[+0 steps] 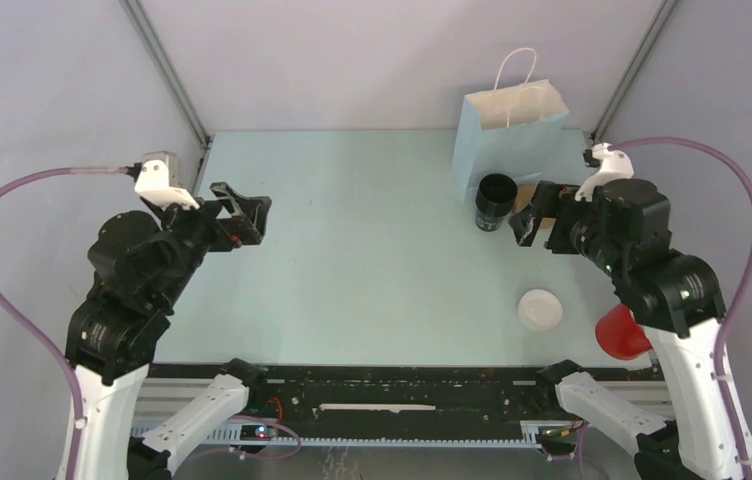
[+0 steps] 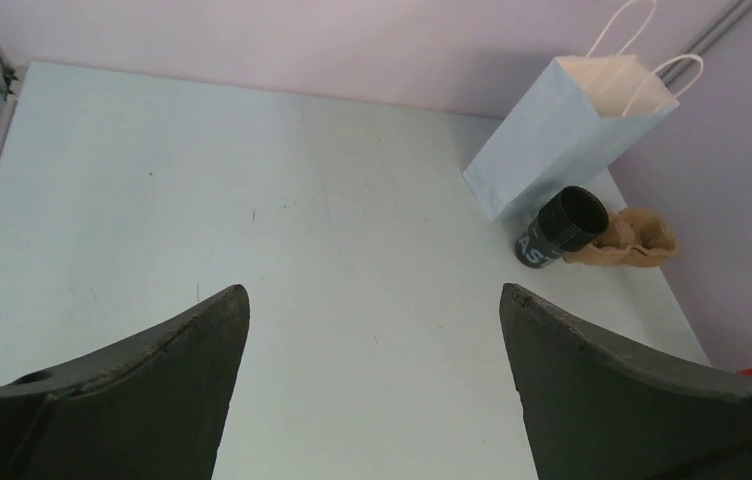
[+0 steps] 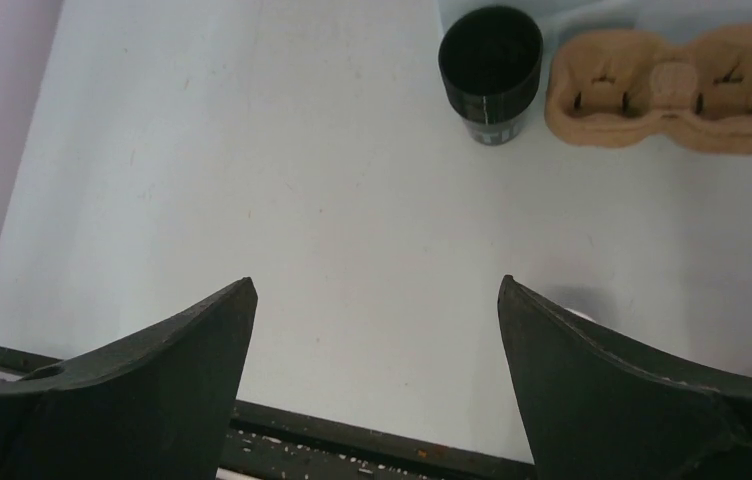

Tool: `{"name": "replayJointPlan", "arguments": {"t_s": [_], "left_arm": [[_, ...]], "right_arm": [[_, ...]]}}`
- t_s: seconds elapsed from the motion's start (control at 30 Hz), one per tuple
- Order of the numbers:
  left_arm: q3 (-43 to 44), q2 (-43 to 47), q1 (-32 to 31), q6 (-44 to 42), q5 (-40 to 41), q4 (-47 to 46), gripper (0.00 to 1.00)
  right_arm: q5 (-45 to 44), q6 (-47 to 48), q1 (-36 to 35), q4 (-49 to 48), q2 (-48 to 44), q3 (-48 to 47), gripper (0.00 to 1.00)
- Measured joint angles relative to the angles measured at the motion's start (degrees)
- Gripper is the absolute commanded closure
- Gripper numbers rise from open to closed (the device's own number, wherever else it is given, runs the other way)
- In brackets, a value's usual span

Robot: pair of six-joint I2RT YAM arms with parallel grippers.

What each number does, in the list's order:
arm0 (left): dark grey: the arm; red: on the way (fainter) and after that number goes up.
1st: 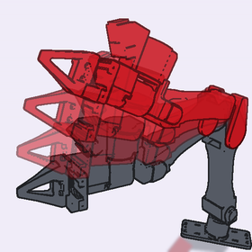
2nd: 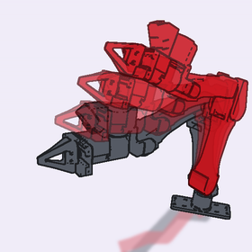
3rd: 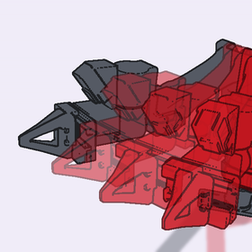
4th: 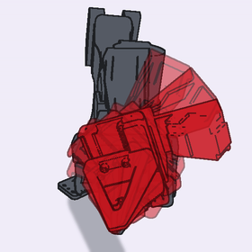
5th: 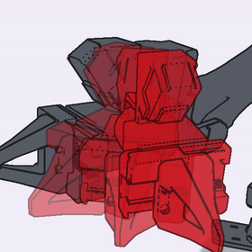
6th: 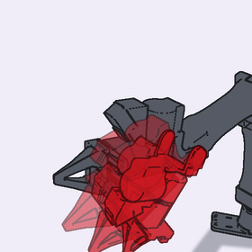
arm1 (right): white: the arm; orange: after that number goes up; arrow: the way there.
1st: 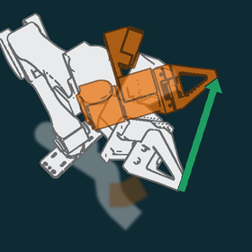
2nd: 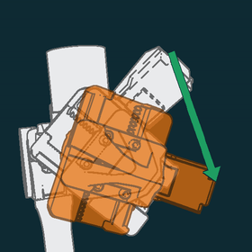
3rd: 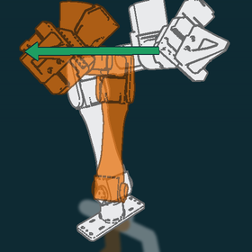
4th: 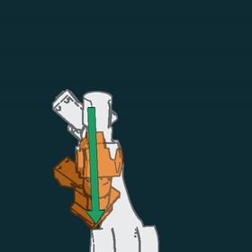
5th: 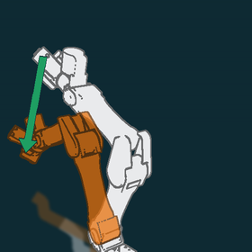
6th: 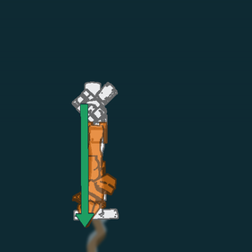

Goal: Pack the takeout coffee

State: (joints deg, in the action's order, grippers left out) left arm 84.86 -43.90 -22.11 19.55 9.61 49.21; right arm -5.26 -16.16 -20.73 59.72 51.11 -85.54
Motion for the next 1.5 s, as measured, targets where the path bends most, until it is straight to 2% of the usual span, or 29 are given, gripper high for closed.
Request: {"name": "replayJointPlan", "arguments": {"t_s": [0.2,0.37,0.63,0.77,0.9,1.03,1.33,1.5], "left_arm": [[-2.6,-1.1,-0.7,0.5,-2.2,-1.4,0.00],[-4.3,-1.1,-1.2,1.0,-3.7,-1.6,0.00],[-8.0,-1.1,-2.3,3.0,-6.9,-2.2,0.00],[-9.6,-1.7,-3.2,3.8,-8.6,-2.4,0.00],[-10.2,-3.0,-3.7,4.5,-9.8,-3.0,0.00],[-10.2,-4.5,-3.9,4.5,-10.1,-4.1,0.00],[-10.2,-8.3,-3.9,4.6,-10.1,-5.0,0.00],[-10.2,-9.7,-3.9,4.9,-10.1,-5.4,0.00]], "right_arm": [[0.2,-3.1,-0.4,1.0,5.5,0.6,0.01],[0.3,-4.1,0.2,0.5,12.8,0.9,0.05],[-0.1,-4.7,8.6,-3.7,33.5,-1.6,0.10],[-2.6,-4.9,12.1,-5.7,44.8,-7.5,0.20],[-4.8,-5.3,13.9,-7.8,51.6,-12.0,0.27],[-8.1,-5.1,14.1,-9.7,55.8,-14.0,0.44],[-13.8,-3.6,12.2,-11.6,58.4,-14.1,0.48],[-16.7,-1.3,10.4,-12.3,58.4,-14.2,0.62]]}}
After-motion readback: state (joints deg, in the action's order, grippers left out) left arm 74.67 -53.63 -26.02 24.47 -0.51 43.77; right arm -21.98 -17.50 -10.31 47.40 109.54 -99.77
